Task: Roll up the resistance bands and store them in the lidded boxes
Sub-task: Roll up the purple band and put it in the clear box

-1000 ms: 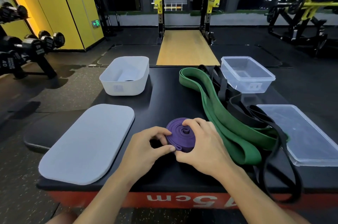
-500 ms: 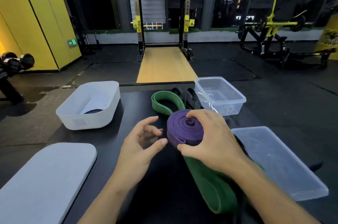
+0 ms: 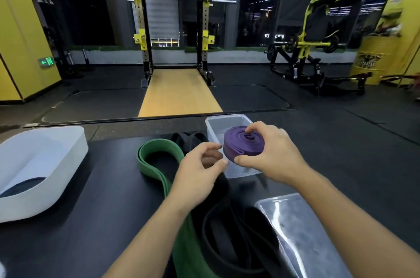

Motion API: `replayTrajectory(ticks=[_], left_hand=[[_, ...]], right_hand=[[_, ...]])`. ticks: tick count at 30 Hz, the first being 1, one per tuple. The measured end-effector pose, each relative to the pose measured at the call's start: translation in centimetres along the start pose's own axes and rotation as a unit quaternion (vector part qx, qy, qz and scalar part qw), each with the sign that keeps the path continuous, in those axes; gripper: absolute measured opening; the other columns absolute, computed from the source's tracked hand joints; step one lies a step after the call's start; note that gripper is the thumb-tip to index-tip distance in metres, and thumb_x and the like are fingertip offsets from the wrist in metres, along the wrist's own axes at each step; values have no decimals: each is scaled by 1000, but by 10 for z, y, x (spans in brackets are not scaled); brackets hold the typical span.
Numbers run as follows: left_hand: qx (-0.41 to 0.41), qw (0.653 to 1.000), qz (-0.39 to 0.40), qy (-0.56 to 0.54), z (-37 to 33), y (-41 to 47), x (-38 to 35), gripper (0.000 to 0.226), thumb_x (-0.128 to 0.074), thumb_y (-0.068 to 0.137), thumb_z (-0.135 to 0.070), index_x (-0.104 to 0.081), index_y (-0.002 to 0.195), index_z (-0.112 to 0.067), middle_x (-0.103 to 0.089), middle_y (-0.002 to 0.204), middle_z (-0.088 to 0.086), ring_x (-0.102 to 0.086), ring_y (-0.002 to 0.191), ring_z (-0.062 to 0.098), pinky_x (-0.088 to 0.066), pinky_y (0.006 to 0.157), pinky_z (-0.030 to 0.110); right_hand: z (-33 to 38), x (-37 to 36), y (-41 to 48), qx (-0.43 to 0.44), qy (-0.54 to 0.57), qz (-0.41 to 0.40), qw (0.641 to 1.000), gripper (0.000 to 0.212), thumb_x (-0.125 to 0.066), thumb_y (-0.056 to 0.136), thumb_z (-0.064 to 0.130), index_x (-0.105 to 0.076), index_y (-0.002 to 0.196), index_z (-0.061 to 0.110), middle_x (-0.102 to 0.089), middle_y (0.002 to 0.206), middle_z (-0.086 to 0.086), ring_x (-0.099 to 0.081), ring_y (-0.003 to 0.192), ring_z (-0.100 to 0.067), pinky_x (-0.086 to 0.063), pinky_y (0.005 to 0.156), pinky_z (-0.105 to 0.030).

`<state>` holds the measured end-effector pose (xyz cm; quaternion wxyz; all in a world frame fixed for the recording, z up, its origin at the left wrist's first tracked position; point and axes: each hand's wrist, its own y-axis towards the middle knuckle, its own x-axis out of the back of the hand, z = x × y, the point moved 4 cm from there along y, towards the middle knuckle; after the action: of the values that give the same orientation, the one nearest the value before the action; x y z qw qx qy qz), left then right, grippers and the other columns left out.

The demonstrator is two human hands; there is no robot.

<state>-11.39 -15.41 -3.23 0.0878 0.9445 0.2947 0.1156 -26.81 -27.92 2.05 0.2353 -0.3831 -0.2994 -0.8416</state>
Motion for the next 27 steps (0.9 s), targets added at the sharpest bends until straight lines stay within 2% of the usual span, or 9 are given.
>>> replayTrajectory(ticks=[4, 7, 12, 15, 18, 21, 23, 25, 27], left_hand=[[56, 997, -39, 45, 13, 40, -9, 32, -73, 95, -30, -65, 125, -30, -75, 94, -4, -73, 90, 12, -57, 95, 42], [103, 993, -51, 27, 19, 58, -18, 49, -69, 97, -38, -56, 142, -23, -71, 96, 0, -74, 80, 14, -61, 89, 48], [161, 984, -37, -69, 32, 68, -33, 62, -71, 96, -13, -46, 153, -16, -62, 86, 4, -67, 59, 10, -66, 75, 38], [179, 976, -24, -124, 40, 70, -37, 56, -70, 94, -4, -54, 148, -14, -63, 82, 8, -65, 64, 14, -59, 58, 25], [188, 971, -16, -146, 46, 71, -35, 57, -71, 93, -6, -56, 148, -14, -67, 93, 13, -64, 67, 16, -54, 57, 21], [195, 966, -9, -167, 52, 71, -33, 60, -73, 93, -9, -54, 149, -14, -72, 117, 20, -67, 74, 19, -56, 60, 21], [194, 964, -4, -181, 55, 73, -33, 60, -74, 92, -10, -55, 148, -14, -71, 122, 19, -68, 74, 19, -56, 61, 22], [196, 961, -1, -195, 56, 74, -34, 57, -74, 93, -9, -56, 147, -13, -73, 121, 17, -68, 73, 19, -56, 60, 22], [198, 958, 6, -206, 56, 75, -34, 50, -72, 94, -7, -60, 142, -13, -76, 116, 15, -69, 70, 18, -56, 59, 22]], right_hand=[[-18, -7, 38, -20, -20, 24, 999, 65, -82, 62, 58, -52, 118, 45, -52, 112, 14, -42, 112, -16, -46, 92, -37], [-28, -15, 64, -29, -36, 55, 997, 65, -81, 59, 60, -51, 115, 46, -50, 109, 14, -42, 112, -18, -47, 91, -38], [-35, -32, 91, -24, -79, 144, 986, 62, -83, 59, 58, -53, 110, 41, -50, 101, 14, -44, 105, -18, -52, 86, -40], [-40, -43, 97, -35, -85, 196, 976, 64, -79, 50, 62, -54, 105, 42, -59, 101, 12, -53, 99, -14, -55, 82, -38], [-46, -55, 98, -35, -92, 245, 965, 66, -71, 46, 65, -52, 104, 41, -66, 99, 14, -63, 92, -16, -56, 82, -38], [-48, -57, 99, -38, -103, 293, 950, 65, -79, 63, 54, -51, 121, 43, -66, 105, 11, -63, 92, -15, -53, 79, -33], [-49, -58, 103, -43, -129, 330, 934, 80, -82, 70, 51, -44, 141, 40, -61, 117, 10, -62, 100, -15, -53, 89, -34], [-48, -61, 106, -46, -174, 361, 915, 105, -84, 59, 61, -36, 151, 41, -54, 126, 10, -58, 110, -17, -50, 101, -38], [-47, -65, 107, -56, -218, 387, 894, 116, -86, 52, 68, -32, 152, 46, -49, 134, 11, -53, 116, -19, -47, 104, -40]])
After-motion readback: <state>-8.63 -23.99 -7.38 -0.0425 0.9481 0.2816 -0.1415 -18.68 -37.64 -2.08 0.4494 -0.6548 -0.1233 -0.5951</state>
